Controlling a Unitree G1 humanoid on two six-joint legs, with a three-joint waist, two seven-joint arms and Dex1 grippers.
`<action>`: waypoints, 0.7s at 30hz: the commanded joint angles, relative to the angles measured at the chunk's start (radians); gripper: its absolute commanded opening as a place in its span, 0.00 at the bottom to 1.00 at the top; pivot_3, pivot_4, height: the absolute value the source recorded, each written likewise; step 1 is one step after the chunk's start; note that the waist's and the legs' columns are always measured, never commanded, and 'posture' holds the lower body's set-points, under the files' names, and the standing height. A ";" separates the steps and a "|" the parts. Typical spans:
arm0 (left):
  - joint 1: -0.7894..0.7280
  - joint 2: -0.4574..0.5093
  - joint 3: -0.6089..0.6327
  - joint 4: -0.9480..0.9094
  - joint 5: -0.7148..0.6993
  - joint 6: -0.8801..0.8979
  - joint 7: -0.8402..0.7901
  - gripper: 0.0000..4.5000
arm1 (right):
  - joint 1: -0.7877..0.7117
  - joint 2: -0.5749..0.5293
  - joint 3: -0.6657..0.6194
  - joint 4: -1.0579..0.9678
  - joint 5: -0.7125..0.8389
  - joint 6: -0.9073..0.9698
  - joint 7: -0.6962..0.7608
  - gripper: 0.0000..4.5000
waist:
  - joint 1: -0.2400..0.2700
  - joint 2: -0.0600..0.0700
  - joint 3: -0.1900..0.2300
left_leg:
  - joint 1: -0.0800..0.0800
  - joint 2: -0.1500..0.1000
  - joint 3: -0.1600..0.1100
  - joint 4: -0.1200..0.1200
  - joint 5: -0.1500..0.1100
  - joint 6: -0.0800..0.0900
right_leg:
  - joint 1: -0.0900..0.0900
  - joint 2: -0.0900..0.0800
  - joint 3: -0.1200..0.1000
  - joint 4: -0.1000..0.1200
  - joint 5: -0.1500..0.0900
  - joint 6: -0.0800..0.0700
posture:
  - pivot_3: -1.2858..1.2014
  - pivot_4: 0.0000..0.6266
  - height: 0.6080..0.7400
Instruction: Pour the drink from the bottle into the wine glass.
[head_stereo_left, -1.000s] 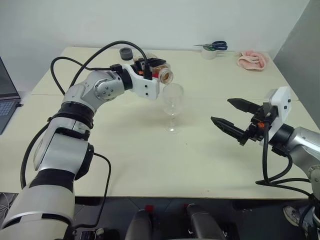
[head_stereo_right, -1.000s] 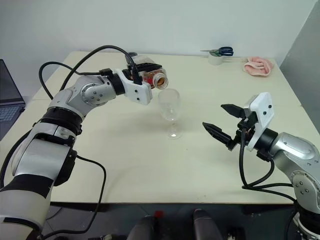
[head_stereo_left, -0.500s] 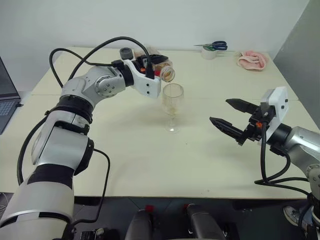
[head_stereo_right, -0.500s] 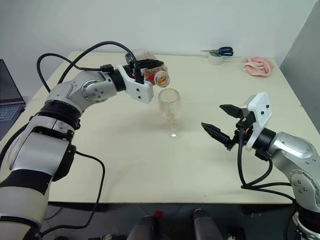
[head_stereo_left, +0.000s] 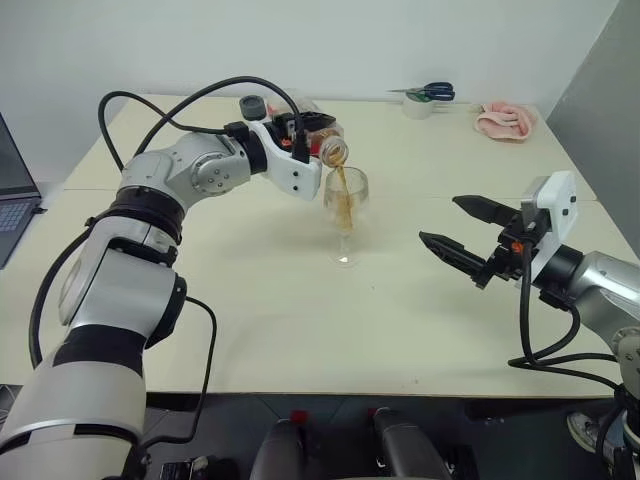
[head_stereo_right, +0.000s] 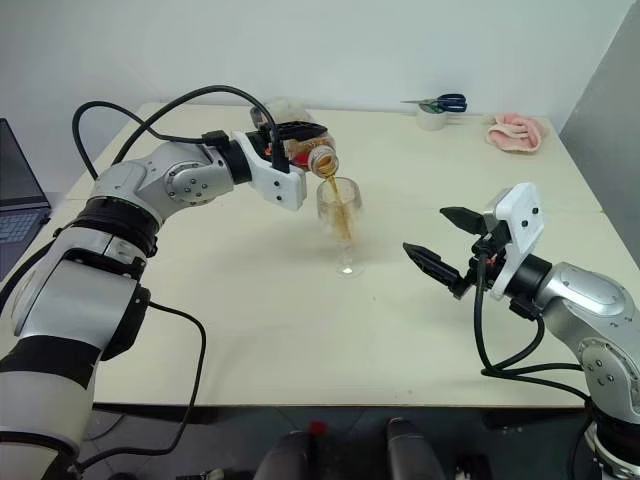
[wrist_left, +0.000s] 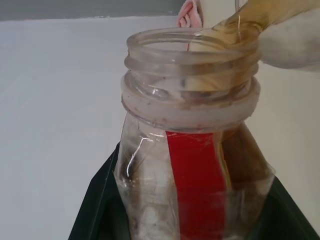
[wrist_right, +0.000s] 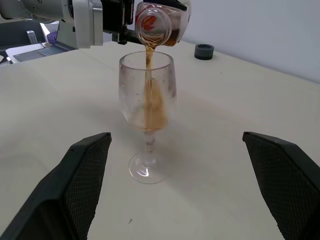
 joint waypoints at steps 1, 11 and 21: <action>-0.056 0.018 0.013 -0.002 -0.009 0.000 0.033 0.39 | -0.023 -0.010 -0.003 -0.026 0.009 -0.014 -0.002 1.00 | 0.000 0.000 0.000 | 0.000 0.000 0.000 0.000 0.000 0.000 | 0.000 0.000 0.000 0.000 0.000 0.000 | 0.52 0.24 1.00; -0.074 0.017 0.006 0.007 -0.001 0.001 0.044 0.39 | -0.041 -0.004 0.010 -0.010 0.000 -0.030 0.003 1.00 | 0.000 0.000 0.000 | 0.000 0.000 0.000 0.002 0.000 0.000 | 0.000 0.000 0.000 0.001 0.001 0.000 | 0.52 0.24 1.00; -0.089 0.025 -0.003 0.012 0.018 0.006 0.066 0.39 | -0.049 0.002 0.030 -0.001 -0.010 -0.046 -0.004 1.00 | 0.000 0.000 0.000 | -0.001 0.000 0.000 0.005 0.000 0.000 | 0.000 0.000 0.000 0.001 0.001 0.001 | 0.52 0.24 1.00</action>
